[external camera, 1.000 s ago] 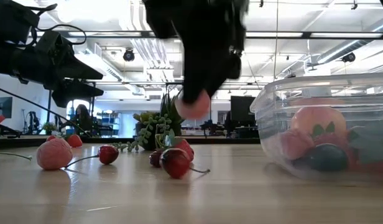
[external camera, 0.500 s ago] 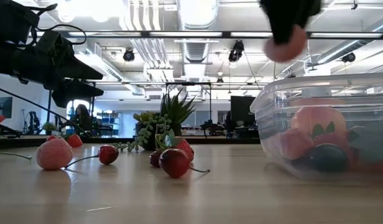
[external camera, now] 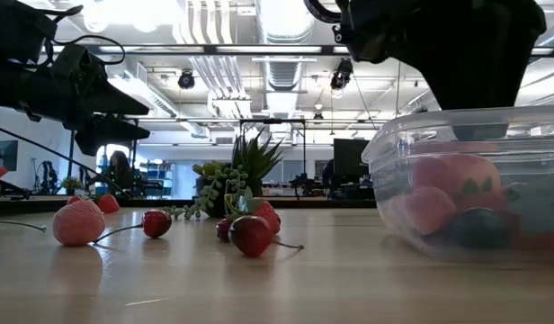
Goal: Pick and placing Produce into tupperware
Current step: Put the cherry into the bin
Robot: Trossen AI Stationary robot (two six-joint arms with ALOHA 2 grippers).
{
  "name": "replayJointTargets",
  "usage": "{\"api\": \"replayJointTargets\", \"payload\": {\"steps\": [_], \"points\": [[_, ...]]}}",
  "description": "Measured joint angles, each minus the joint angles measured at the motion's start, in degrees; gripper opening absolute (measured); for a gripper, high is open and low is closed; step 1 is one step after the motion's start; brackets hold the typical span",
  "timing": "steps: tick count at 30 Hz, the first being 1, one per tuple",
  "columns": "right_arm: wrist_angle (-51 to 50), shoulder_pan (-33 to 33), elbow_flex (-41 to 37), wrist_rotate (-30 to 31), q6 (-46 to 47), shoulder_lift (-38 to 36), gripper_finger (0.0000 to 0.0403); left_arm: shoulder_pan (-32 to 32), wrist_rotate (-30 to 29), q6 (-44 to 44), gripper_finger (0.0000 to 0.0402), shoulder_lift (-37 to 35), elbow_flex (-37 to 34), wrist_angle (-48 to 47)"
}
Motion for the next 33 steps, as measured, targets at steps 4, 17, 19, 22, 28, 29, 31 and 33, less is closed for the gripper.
{"api": "replayJointTargets", "payload": {"steps": [4,17,19,22,28,29,31,33], "points": [[0.8,-0.18,0.32,0.38,1.24,-0.24,0.022,0.02,0.0,-0.01,0.0277,-0.04,0.0,-0.01],[26.4,0.0,7.0,6.21,-40.84,1.56,0.0285,0.02,0.0,-0.02,0.0277,0.04,0.0,-0.02],[25.96,-1.08,6.84,4.88,-41.56,3.63,0.0285,0.0,-0.02,-0.02,0.0277,-0.04,0.0,0.0],[24.98,-2.77,6.68,3.65,-41.56,6.66,0.0278,0.01,0.0,-0.01,0.0277,0.0,0.0,-0.02],[25.68,-4.73,7.11,0.28,-42.48,9.44,0.0247,0.02,-0.01,0.0,0.0277,-0.02,0.0,-0.02],[25.55,-4.77,7.02,-0.03,-42.95,9.65,0.0243,0.0,-0.02,-0.02,0.0277,0.0,0.0,0.04],[25.67,-4.79,7.01,-0.4,-44.04,9.66,0.0237,0.01,0.0,0.0,0.0277,-0.06,0.0,-0.02],[26.18,-4.68,7.43,-0.41,-44.98,9.66,0.0234,0.01,-0.01,-0.02,0.0277,-0.04,0.0,0.04]]}}
